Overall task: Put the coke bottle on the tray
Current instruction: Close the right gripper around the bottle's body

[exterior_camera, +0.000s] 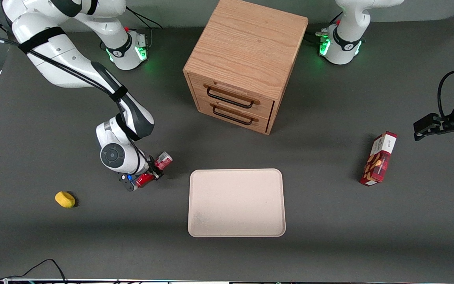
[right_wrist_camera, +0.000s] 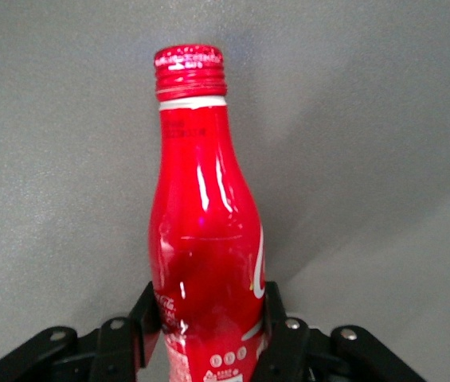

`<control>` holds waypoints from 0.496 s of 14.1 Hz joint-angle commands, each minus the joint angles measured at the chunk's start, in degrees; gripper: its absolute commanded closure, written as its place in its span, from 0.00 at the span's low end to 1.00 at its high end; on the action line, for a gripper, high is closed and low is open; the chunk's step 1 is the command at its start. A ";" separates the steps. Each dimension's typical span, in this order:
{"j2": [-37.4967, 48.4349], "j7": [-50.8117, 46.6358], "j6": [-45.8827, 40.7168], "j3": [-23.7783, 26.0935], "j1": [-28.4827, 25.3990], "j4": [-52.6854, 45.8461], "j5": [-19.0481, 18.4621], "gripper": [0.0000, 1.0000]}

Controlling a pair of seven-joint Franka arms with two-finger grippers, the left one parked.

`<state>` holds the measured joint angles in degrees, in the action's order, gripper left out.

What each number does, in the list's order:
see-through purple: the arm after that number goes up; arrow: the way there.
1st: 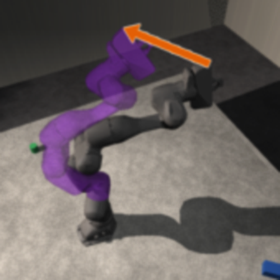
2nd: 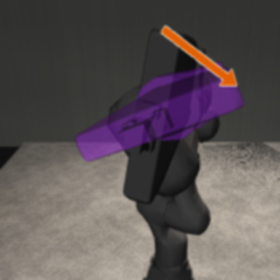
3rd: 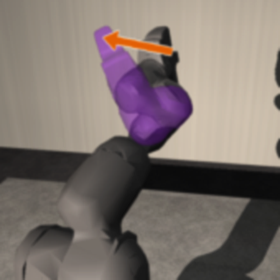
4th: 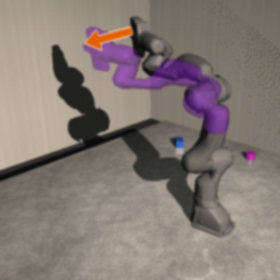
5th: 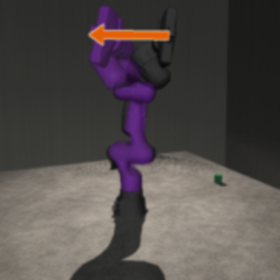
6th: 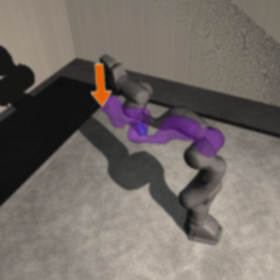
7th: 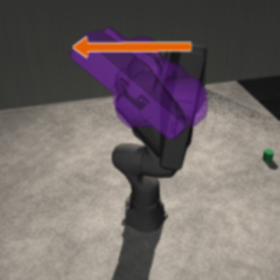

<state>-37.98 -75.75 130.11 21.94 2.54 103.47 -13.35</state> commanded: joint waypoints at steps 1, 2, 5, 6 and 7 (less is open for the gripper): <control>0.62 -1.24 0.85 0.03 -0.17 0.16 -1.50 1.00; 1.23 -0.80 0.58 0.03 -0.08 0.07 -1.59 1.00; 4.31 3.05 -4.22 0.82 -0.08 -3.34 -1.77 1.00; 4.75 5.16 -7.12 1.17 -0.17 -6.06 -1.51 1.00; 5.10 6.40 -9.24 1.78 -0.25 -8.61 -1.42 1.00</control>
<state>-35.34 -72.20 126.16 22.75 2.54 99.04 -14.16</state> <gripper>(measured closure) 0.458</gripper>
